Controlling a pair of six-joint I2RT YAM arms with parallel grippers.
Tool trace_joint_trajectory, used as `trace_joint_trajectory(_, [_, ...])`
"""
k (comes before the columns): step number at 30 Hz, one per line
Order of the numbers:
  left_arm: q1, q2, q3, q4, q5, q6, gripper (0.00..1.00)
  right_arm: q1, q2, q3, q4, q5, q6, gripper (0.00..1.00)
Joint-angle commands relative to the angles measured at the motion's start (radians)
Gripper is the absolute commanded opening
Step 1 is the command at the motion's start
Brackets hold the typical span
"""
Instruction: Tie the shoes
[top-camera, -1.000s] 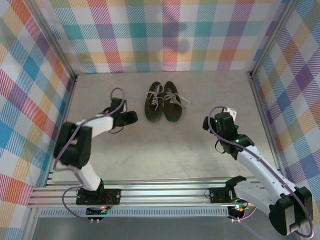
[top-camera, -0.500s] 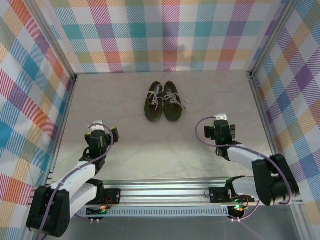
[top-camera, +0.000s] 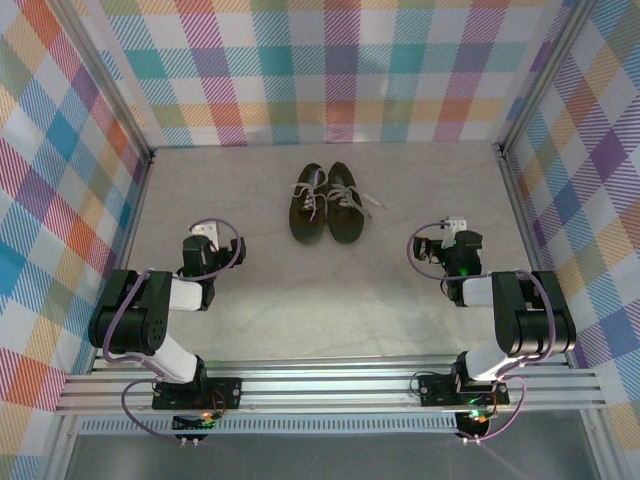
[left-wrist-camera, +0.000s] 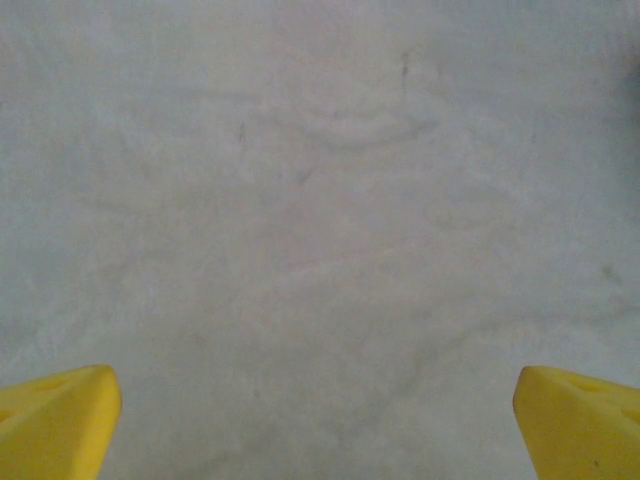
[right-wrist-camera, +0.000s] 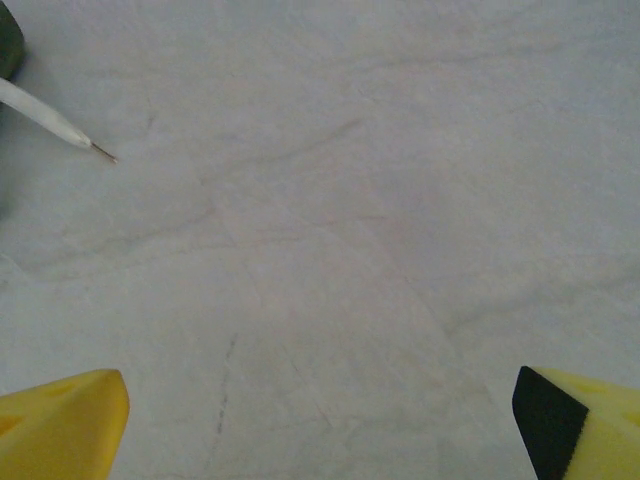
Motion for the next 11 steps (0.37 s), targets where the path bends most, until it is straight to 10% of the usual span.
trace_joint_trajectory(1, [-0.013, -0.006, 0.024, 0.016, 0.001, 0.021, 1.00, -0.010, -0.006, 0.024, 0.052, -0.059, 0.019, 0.99])
trace_joint_trajectory(11, [-0.015, -0.003, 0.023, 0.024, -0.003, 0.022, 1.00, -0.009, -0.005, 0.027, 0.049, -0.060, 0.019, 0.99])
